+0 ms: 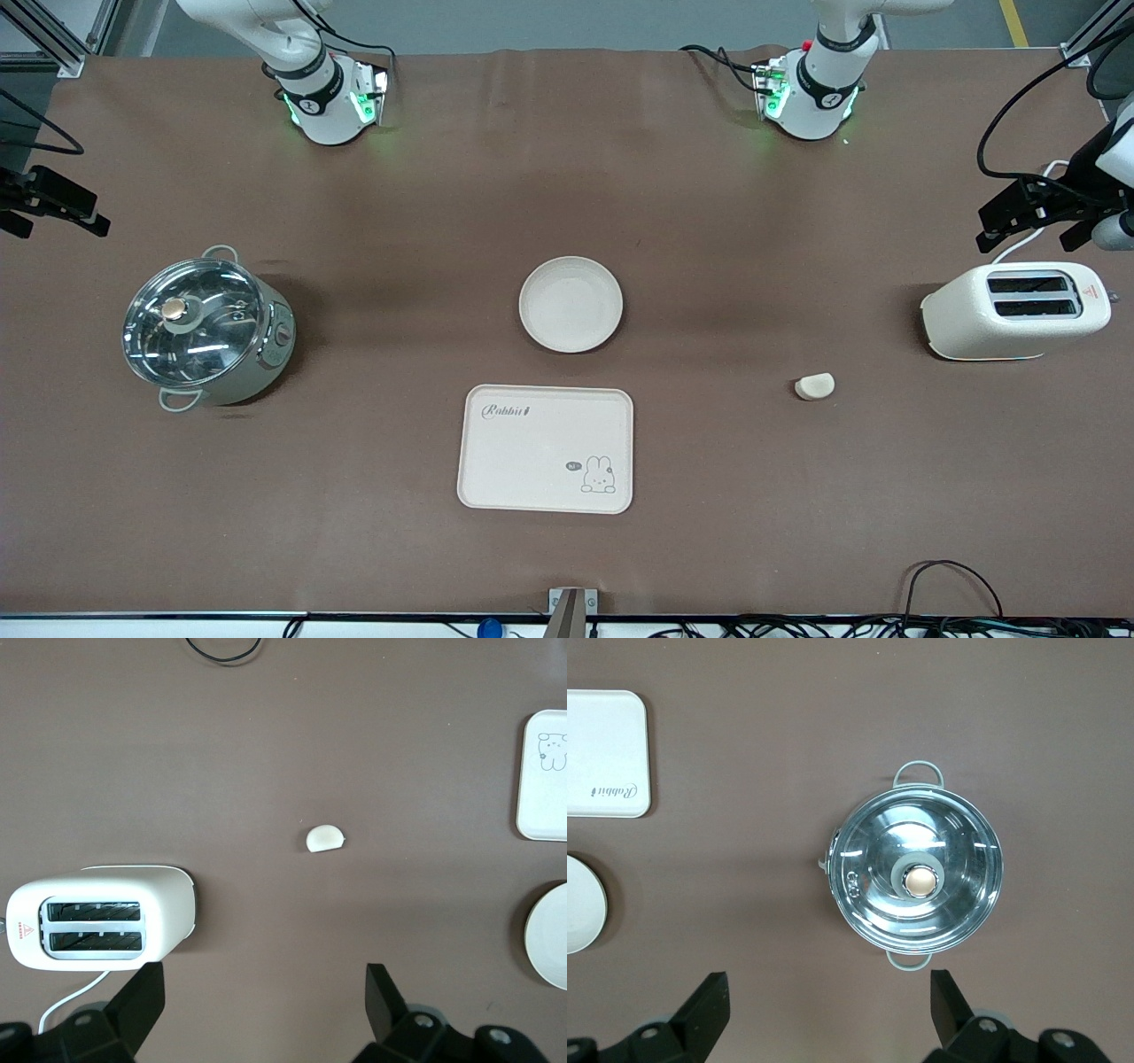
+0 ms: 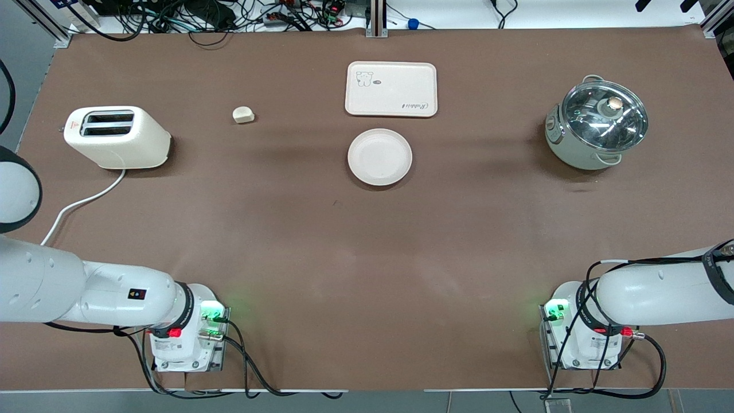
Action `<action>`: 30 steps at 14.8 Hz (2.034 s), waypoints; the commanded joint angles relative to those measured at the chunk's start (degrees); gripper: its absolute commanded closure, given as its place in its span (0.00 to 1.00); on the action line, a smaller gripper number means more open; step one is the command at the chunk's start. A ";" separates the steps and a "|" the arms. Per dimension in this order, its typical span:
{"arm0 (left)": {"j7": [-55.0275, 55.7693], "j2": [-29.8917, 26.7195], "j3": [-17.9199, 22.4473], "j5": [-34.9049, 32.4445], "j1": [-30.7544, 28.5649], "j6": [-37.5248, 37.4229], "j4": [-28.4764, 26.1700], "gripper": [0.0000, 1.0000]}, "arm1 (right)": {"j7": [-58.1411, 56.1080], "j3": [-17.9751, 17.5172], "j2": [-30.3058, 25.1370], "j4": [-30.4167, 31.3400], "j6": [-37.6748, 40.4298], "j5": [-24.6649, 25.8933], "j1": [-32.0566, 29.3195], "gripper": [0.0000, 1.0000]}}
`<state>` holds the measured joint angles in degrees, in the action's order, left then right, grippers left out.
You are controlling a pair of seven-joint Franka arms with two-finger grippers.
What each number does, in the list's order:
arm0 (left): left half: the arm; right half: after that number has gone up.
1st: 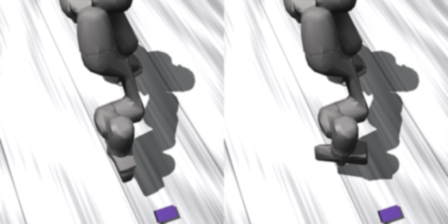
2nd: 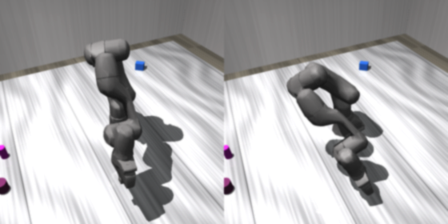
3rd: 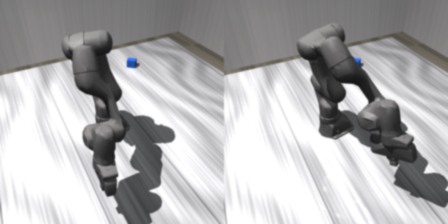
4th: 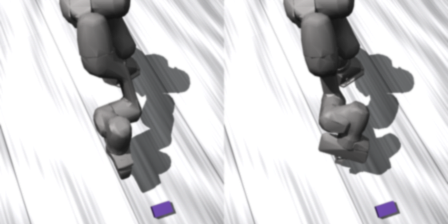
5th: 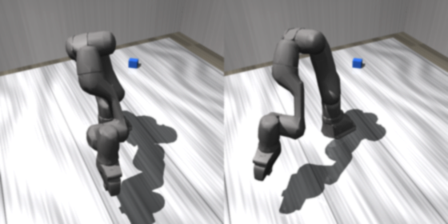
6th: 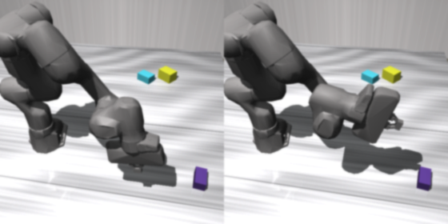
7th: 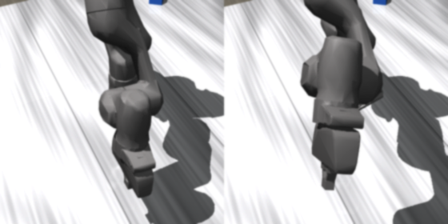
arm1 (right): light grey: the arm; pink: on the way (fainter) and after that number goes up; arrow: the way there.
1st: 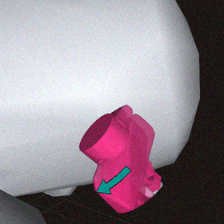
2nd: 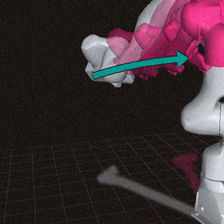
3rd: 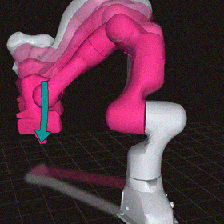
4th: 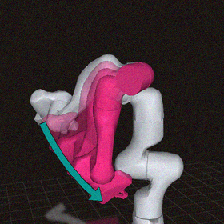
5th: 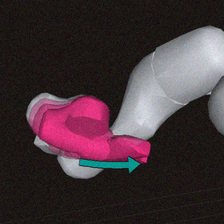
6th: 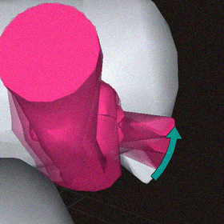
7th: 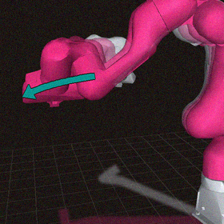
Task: Place bun in plate and plate on tray
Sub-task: 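Move the left gripper to the bun while the right gripper moves out, then close the left gripper on the small white bun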
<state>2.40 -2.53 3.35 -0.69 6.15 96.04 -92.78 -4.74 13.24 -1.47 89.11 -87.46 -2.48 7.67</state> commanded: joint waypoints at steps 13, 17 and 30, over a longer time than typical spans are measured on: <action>-0.98 20.42 -3.79 -0.37 1.15 11.06 0.14 0.00 | 3.59 -0.32 6.29 -0.78 -7.18 -1.65 7.44 0.00; -2.75 30.54 -3.88 -0.98 1.50 23.11 -0.83 0.00 | 3.60 -0.32 10.86 -0.87 -12.10 -4.20 10.52 0.00; -3.10 35.57 -5.02 -2.13 0.27 45.64 -14.19 0.35 | 3.60 -0.32 24.31 -1.31 -18.44 -10.00 16.76 0.05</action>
<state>-0.07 34.67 -1.13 -1.67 6.97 140.23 -104.74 -1.47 12.49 21.63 88.86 -106.06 -11.57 24.19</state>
